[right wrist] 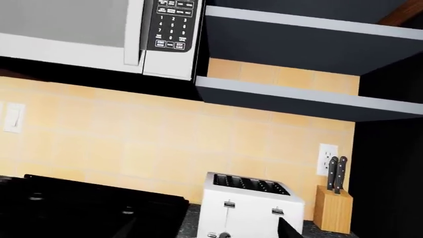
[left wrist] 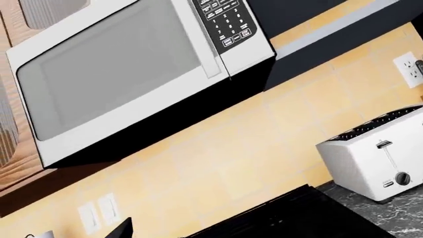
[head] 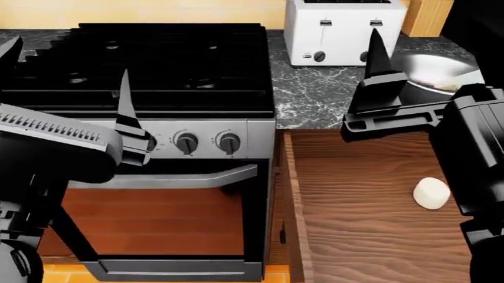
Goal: Place the bar in the bowl and close the drawer.
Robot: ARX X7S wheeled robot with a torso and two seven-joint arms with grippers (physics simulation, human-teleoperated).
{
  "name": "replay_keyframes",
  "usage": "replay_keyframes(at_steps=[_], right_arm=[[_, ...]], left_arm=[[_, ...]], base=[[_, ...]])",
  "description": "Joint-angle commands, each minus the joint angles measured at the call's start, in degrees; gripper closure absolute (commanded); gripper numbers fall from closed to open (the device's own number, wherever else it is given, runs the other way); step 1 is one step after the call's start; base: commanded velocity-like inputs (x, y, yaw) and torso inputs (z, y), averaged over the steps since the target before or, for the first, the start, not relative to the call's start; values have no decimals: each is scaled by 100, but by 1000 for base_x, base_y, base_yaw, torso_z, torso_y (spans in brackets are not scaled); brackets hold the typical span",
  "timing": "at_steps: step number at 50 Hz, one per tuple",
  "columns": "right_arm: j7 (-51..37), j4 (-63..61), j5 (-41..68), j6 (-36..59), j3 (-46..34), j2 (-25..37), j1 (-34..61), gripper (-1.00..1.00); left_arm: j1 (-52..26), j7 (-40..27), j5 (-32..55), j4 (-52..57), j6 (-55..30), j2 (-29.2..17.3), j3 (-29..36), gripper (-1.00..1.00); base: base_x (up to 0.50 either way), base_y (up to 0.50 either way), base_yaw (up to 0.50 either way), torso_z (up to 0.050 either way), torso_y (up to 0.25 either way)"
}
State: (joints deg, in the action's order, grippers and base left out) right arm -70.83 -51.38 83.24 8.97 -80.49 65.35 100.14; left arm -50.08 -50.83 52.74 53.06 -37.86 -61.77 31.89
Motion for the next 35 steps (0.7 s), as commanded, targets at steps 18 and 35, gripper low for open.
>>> replay_keyframes(at_steps=[18,35], right_arm=[[-73,-127,107,123,101,150,87,-100],[-57,-128,16,68,118,144,-18,-100]], left_arm=[[-774,533,-232,-321,-304,445,203,-100],[-788,552,-241,-344,-274,442,194,-100]], base=[[-1,394,0,0,0],[4,281,0,0,0]])
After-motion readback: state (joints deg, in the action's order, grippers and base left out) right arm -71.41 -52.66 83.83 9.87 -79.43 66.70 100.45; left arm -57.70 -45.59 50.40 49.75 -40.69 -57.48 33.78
